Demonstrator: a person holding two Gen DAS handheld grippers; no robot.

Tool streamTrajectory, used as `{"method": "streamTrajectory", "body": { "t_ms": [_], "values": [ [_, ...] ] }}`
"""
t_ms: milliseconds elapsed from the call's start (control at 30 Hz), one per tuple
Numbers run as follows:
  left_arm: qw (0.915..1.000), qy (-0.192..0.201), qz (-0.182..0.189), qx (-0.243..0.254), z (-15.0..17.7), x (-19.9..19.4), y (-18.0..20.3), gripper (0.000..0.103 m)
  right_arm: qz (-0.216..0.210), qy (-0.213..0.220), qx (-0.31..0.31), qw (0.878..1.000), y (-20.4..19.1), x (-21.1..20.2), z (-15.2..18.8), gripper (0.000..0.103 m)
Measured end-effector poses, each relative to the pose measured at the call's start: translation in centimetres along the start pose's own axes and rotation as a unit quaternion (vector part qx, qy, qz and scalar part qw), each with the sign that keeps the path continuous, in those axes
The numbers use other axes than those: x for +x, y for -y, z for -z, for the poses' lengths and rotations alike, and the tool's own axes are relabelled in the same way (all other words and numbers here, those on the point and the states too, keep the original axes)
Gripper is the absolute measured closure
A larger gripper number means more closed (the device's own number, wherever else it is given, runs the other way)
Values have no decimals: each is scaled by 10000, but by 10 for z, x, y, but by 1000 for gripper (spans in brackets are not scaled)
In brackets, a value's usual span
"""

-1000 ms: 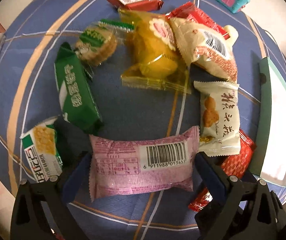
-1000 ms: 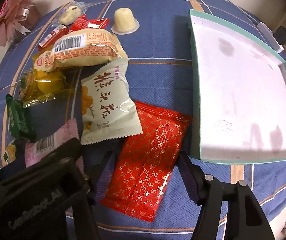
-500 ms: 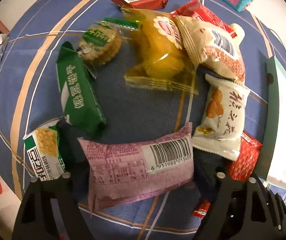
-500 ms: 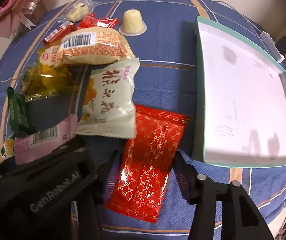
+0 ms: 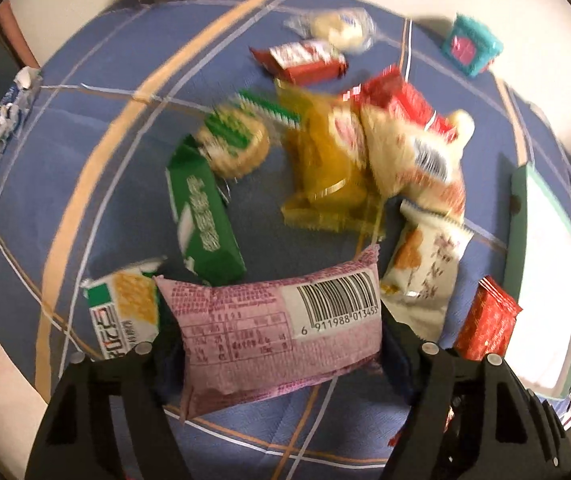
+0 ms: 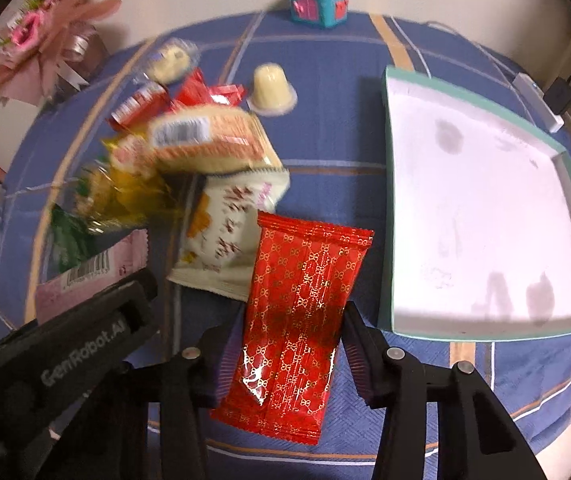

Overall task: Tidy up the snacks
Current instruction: 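Carry the red bar with the right tool into the tray while the left tool carries the pink package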

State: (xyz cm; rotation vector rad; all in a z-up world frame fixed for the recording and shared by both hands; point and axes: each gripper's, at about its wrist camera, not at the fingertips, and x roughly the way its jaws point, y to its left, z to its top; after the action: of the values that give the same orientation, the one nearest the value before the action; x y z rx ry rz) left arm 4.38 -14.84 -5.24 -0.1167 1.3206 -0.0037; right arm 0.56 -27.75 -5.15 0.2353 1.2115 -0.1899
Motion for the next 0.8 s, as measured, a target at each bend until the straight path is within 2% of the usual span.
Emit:
{"method": "streamTrajectory", "body": {
  "t_ms": [200, 367, 667, 800],
  "values": [
    [9984, 545, 126, -124, -8, -38, -3, 24, -121, 551, -21, 9984, 4, -34, -1, 53],
    [9977, 640, 237, 15, -8, -37, 6, 24, -23, 623, 124, 9980, 19, -33, -6, 53],
    [9923, 721, 643, 771, -16, -31, 76, 24, 333, 767, 1113, 9903, 84, -31, -31, 52],
    [9868, 761, 823, 1165, -16, -33, 113, 24, 585, 786, 1538, 9832, 117, -31, -35, 52]
  ]
}}
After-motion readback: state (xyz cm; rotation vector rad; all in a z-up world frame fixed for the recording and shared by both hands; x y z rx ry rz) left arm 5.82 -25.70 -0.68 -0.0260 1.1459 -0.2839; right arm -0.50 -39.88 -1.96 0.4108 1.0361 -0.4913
